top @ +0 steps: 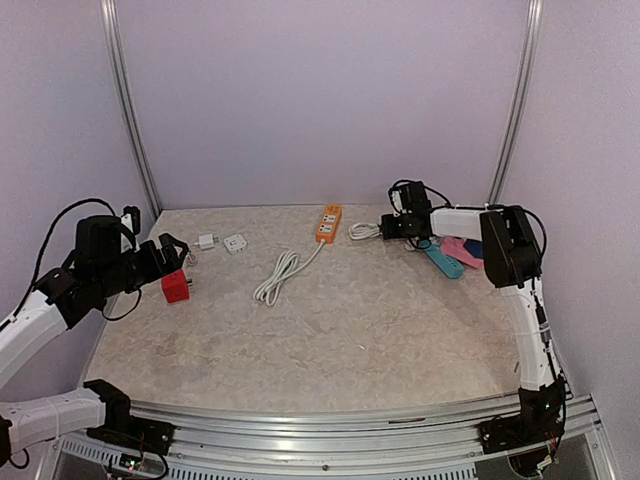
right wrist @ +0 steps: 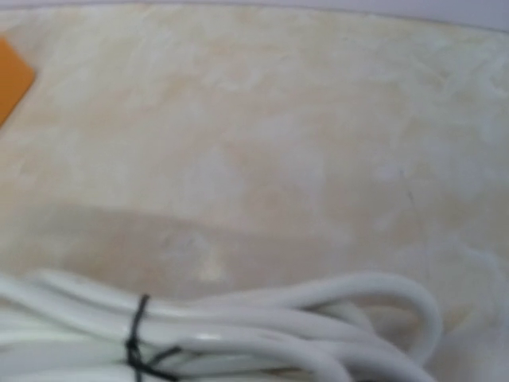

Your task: Pull the plug off the socket

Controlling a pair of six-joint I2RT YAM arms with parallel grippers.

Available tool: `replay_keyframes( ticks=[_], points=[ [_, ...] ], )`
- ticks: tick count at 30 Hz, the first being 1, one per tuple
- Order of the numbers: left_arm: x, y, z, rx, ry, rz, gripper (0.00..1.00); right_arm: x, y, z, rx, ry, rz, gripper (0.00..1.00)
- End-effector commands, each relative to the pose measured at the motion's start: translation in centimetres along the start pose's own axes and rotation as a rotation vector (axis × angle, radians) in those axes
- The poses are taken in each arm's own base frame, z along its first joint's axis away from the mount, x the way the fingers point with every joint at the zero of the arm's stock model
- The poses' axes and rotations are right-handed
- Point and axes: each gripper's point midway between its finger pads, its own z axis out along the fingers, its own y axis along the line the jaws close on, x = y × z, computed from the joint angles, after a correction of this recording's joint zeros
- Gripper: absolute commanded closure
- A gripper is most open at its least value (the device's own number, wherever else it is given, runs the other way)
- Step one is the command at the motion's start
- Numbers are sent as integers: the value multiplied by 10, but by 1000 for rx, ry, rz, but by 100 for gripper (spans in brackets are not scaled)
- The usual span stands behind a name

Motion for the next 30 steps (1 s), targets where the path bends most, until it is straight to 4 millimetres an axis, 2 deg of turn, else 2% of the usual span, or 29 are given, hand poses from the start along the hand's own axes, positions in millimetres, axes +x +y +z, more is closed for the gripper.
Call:
replay_keyframes(
  ticks=[1,7,12,17,23,25,30],
  points=[
    [1,0,-5,6,-6,1,1,29,31,-11,-107,93,-26,54],
    [0,-2,-8,17,-14,-6,1,30,38,-32,-128,74,-25,75],
    [0,-5,-8,24,-12,-6,1,28,48,-54,-161,60,-30,100],
    [2,-8,-10,32,-11,-4,1,33,63,-81,-202,49,-41,100],
    [3,-14,-11,42,-10,0,1,47,88,-116,-259,49,-65,100],
    [3,-17,-11,46,-10,4,1,59,96,-128,-281,67,-64,100],
    [4,-22,-12,48,-7,12,1,87,132,-160,-363,81,-96,100]
  ],
)
